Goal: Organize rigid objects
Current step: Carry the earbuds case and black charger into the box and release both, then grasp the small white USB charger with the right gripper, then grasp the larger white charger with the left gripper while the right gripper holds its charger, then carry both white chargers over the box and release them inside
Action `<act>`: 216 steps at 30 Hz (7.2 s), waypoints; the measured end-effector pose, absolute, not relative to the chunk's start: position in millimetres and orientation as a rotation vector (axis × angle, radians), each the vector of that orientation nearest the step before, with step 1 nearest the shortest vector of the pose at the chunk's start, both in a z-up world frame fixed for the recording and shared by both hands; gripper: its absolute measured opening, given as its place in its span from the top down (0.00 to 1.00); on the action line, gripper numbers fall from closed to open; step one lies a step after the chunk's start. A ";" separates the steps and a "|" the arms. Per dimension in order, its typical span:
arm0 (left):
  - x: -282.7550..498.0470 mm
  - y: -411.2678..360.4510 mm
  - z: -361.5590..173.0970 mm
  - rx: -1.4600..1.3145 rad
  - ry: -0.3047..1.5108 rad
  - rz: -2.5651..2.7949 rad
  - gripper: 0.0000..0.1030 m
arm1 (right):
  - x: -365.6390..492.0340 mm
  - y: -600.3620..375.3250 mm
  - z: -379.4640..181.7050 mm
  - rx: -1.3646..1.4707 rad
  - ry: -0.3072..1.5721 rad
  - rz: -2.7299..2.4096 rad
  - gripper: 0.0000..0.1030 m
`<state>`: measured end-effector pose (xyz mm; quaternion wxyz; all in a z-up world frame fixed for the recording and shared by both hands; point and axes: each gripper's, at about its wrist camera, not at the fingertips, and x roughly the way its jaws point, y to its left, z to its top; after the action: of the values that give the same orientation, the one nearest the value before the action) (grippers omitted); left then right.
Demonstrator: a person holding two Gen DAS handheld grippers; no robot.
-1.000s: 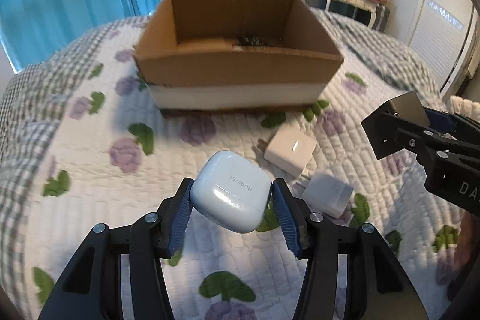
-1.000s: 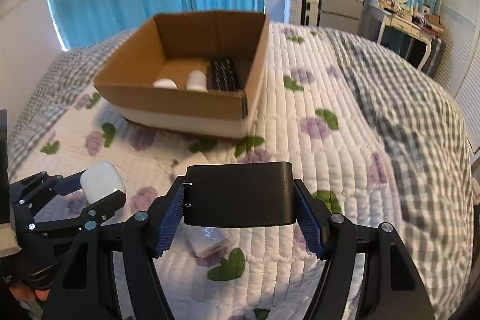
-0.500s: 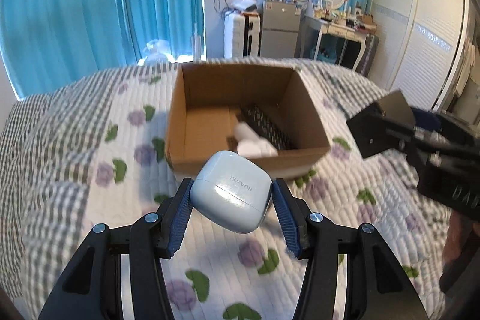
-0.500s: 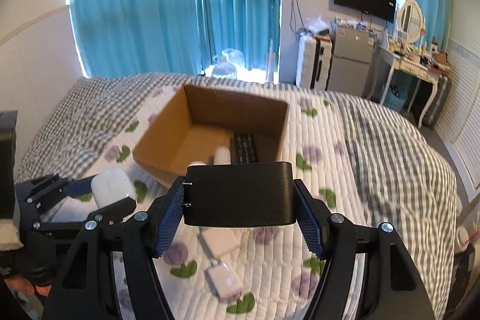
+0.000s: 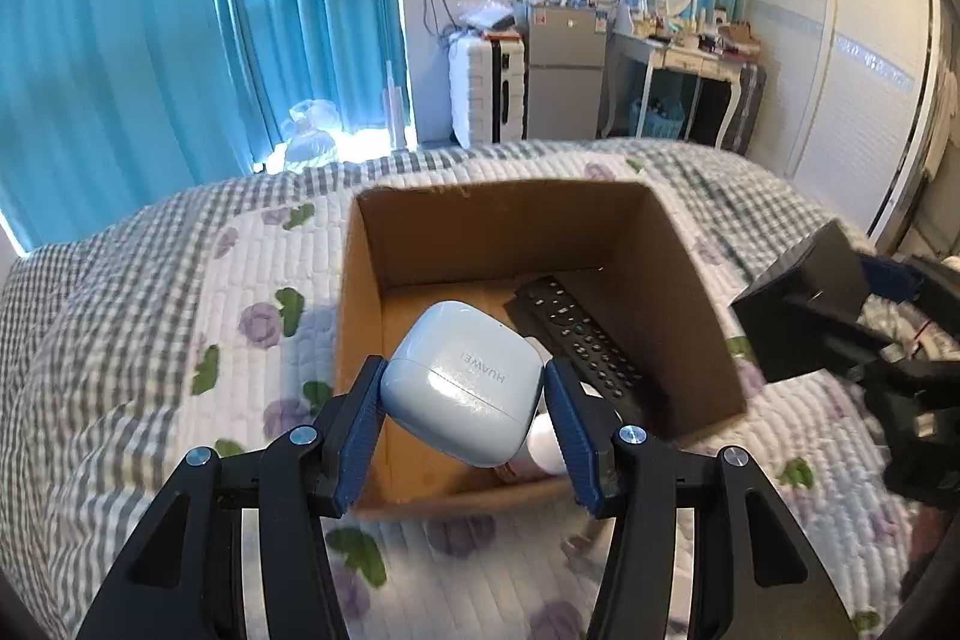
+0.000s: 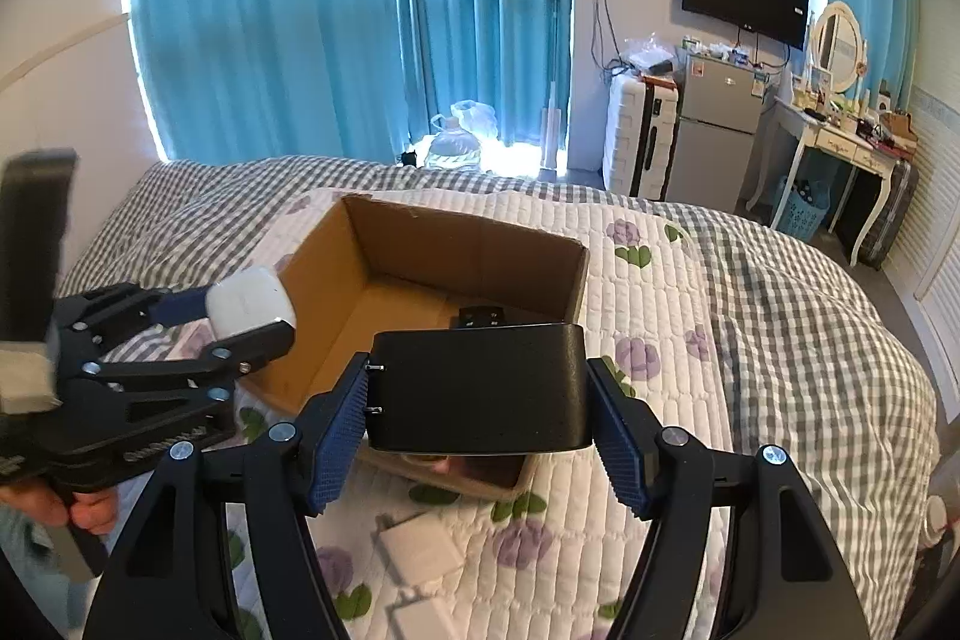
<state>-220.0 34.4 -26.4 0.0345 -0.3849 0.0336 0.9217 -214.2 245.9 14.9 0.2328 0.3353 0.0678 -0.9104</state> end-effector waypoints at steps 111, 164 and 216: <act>-171.6 117.0 -177.2 -1.602 -0.157 2.690 0.14 | -184.5 309.9 -115.6 1.327 0.093 -2.483 0.60; -103.7 55.2 17.9 -1.059 -0.057 3.044 0.31 | -128.7 251.5 29.0 0.803 0.225 -2.629 0.61; -289.5 7.9 -6.7 -1.102 0.189 2.968 0.27 | -310.0 207.1 -0.5 0.853 0.166 -2.493 0.61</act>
<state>-289.5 7.9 -6.7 -0.0151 -0.3474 0.0595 0.9357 -310.0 207.1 -0.5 0.2480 0.3129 0.0609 -0.9148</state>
